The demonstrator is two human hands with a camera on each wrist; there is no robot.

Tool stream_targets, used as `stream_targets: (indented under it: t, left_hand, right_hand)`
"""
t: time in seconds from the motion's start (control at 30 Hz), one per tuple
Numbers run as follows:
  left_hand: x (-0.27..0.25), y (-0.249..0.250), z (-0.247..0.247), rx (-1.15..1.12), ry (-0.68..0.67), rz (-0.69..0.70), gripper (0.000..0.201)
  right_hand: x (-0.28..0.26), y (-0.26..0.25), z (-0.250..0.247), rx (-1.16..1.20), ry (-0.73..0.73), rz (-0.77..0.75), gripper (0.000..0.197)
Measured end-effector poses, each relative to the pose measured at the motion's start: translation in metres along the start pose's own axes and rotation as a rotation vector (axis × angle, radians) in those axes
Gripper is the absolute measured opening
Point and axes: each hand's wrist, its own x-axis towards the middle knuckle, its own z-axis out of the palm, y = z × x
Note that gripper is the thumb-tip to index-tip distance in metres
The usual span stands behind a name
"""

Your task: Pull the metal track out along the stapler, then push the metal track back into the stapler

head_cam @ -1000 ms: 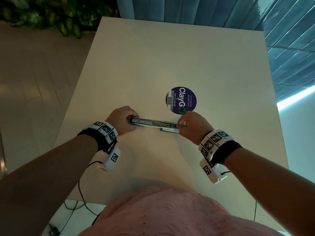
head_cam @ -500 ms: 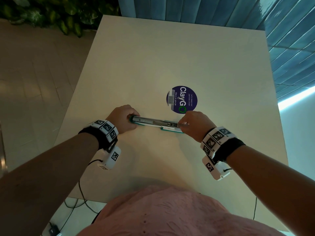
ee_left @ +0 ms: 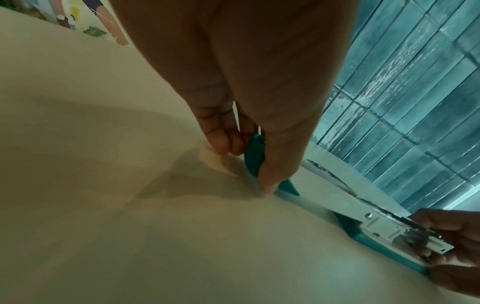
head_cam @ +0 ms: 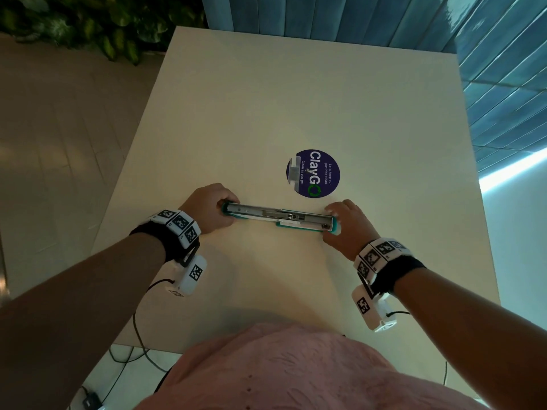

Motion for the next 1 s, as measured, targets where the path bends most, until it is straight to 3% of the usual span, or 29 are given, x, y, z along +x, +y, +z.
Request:
stream_targets:
  t: [0.23, 0.43, 0.7, 1.0]
  left_hand:
    - [-0.012, 0.021, -0.027, -0.155, 0.038, 0.051, 0.033]
    - [0.004, 0.090, -0.013, -0.228, -0.017, 0.273, 0.031]
    - [0.038, 0.125, 0.049, 0.071, -0.187, 0.419, 0.031]
    - [0.040, 0.122, 0.056, 0.129, -0.192, 0.438, 0.035]
  right_hand:
    - [0.008, 0.000, -0.005, 0.005, -0.054, -0.030, 0.039]
    - [0.011, 0.001, -0.005, 0.016, -0.049, -0.045, 0.038]
    - [0.011, -0.003, -0.010, -0.044, -0.070, -0.037, 0.032]
    - [0.015, 0.003, -0.009, -0.021, -0.080, -0.057, 0.040]
